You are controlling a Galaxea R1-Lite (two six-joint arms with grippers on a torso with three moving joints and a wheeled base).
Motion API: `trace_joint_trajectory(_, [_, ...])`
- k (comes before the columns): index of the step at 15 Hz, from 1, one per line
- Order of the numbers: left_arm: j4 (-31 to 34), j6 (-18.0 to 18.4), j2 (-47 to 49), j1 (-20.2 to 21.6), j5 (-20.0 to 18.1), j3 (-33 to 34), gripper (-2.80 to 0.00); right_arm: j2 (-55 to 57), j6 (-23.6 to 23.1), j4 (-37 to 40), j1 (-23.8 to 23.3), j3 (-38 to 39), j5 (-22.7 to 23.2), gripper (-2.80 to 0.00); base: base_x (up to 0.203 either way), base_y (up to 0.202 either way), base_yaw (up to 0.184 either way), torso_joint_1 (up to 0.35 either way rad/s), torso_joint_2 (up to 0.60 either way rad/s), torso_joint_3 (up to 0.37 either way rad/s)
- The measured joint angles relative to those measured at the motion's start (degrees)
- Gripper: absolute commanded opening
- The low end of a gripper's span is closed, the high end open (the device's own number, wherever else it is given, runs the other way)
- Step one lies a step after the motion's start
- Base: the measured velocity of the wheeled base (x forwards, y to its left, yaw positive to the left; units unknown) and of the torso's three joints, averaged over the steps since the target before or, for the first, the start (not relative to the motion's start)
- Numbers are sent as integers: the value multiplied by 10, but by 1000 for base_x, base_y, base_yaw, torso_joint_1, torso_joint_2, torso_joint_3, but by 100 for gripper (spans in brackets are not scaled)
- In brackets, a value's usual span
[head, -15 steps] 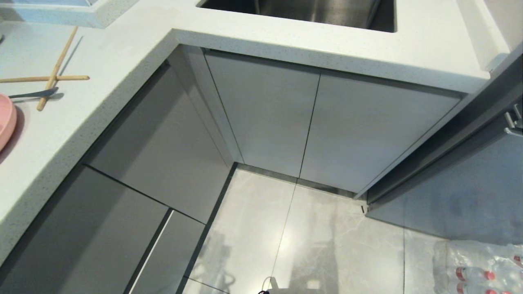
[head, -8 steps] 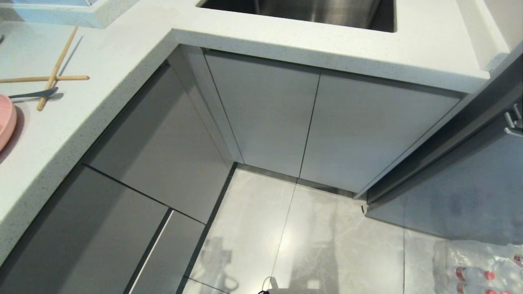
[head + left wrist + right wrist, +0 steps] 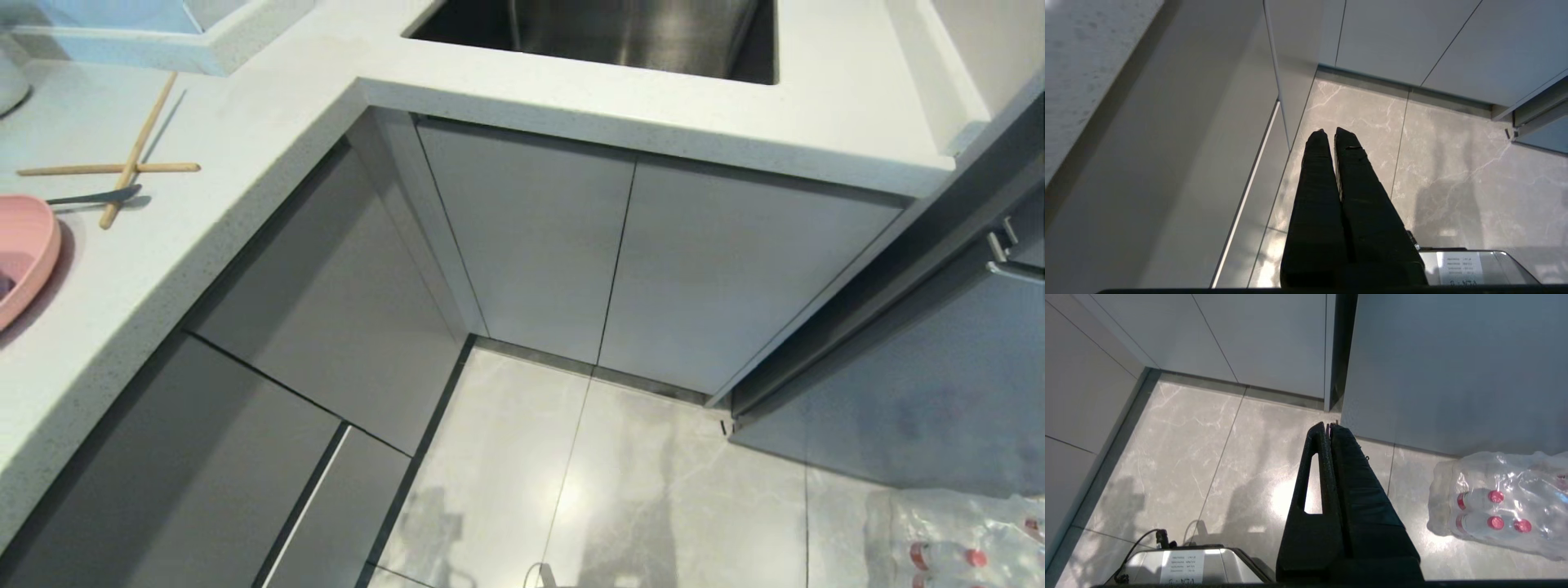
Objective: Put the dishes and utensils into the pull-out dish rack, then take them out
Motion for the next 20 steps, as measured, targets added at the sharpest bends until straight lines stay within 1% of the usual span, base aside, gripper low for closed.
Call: trace_joint_trajectory(20, [0,1,1,0,0,0,-280,0,0,0,0,0,0,-280,0,0,0,3,2,202])
